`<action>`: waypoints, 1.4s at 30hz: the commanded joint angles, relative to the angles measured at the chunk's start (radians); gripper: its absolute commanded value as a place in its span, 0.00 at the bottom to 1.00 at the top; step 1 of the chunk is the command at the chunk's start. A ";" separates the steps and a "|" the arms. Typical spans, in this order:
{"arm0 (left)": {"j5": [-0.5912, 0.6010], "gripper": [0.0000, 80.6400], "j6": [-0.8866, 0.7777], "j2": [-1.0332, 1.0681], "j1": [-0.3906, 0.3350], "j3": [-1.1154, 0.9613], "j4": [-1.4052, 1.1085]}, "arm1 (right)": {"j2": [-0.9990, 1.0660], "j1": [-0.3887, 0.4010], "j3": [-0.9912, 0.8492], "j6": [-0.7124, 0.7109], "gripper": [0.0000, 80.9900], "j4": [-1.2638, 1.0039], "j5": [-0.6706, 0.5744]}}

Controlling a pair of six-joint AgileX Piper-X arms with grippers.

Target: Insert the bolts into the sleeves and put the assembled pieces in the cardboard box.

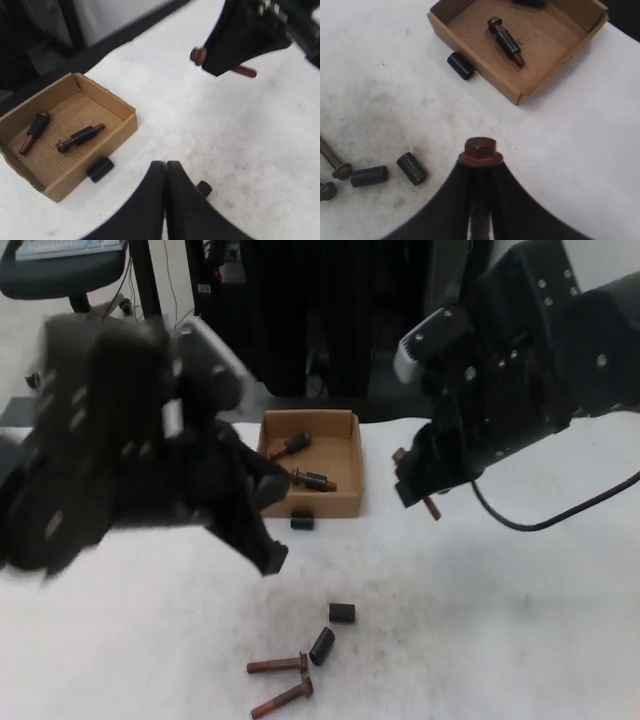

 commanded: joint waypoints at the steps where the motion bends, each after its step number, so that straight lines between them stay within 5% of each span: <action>1: -0.010 0.00 0.051 0.072 -0.007 -0.082 0.110 | -0.011 -0.029 -0.004 0.007 0.01 0.020 -0.020; 12: -0.099 0.04 0.369 0.442 -0.117 -0.396 0.387 | -0.011 -0.152 -0.004 0.008 0.01 0.070 -0.309; 20: -0.210 0.48 0.587 0.531 -0.190 -0.431 0.427 | -0.011 -0.152 -0.004 0.008 0.01 0.072 -0.369; 42: -0.165 0.49 0.656 0.584 -0.201 -0.458 0.418 | -0.011 -0.152 -0.004 -0.001 0.01 0.072 -0.404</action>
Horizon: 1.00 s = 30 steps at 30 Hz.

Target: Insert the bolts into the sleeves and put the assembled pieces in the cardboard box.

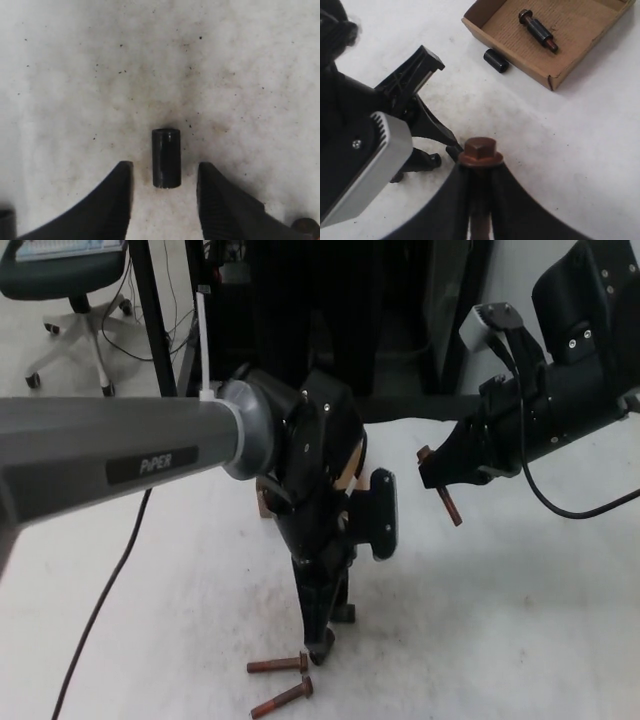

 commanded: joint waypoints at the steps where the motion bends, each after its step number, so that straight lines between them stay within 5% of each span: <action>1: 0.004 0.49 -0.012 0.027 -0.003 -0.026 0.000 | -0.011 -0.004 -0.004 -0.001 0.01 0.003 -0.023; 30: -0.030 0.49 -0.038 0.110 -0.003 -0.075 0.042 | -0.011 -0.004 -0.004 -0.001 0.01 0.003 -0.023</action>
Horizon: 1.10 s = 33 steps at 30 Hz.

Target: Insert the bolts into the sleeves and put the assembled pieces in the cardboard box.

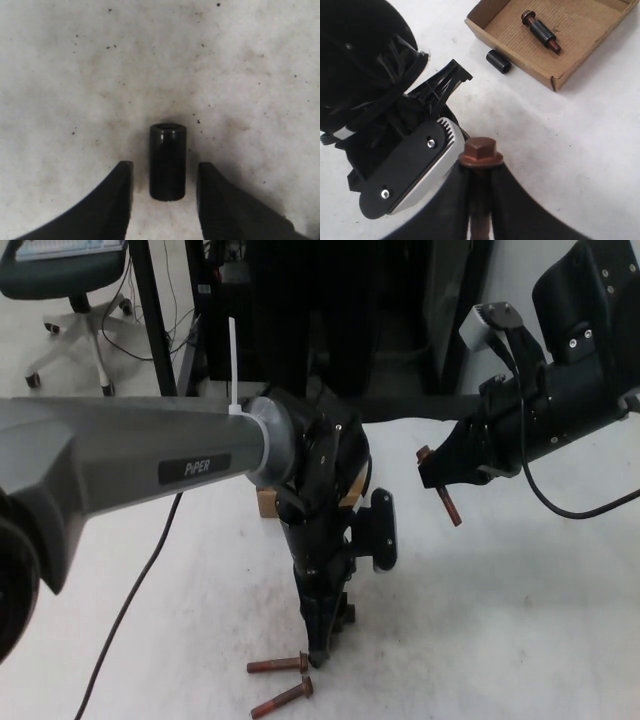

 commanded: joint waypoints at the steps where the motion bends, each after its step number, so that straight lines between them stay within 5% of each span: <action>1: 0.027 0.49 -0.008 0.000 -0.003 -0.007 -0.009 | -0.011 -0.004 -0.004 -0.001 0.01 0.003 -0.015; 33: 0.078 0.49 -0.049 0.006 -0.003 -0.007 -0.023 | -0.011 -0.004 -0.004 -0.001 0.01 0.003 -0.015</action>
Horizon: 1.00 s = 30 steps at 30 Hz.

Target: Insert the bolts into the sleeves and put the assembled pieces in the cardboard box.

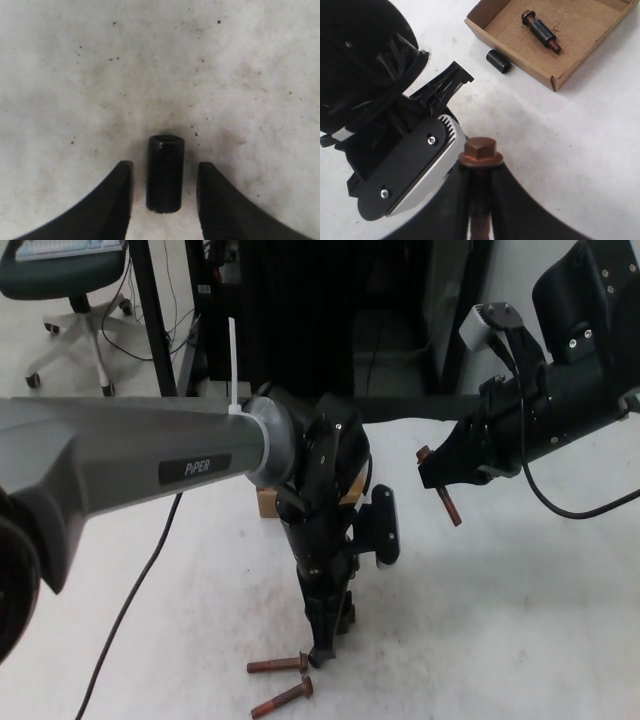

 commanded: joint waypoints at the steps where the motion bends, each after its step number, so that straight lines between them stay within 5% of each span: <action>1: 0.027 0.49 -0.013 0.005 -0.003 -0.007 -0.015 | -0.011 -0.004 -0.004 -0.001 0.01 0.003 -0.015; 30: -0.006 0.49 -0.014 0.048 -0.003 -0.007 0.015 | -0.011 -0.004 -0.004 -0.001 0.01 0.003 -0.015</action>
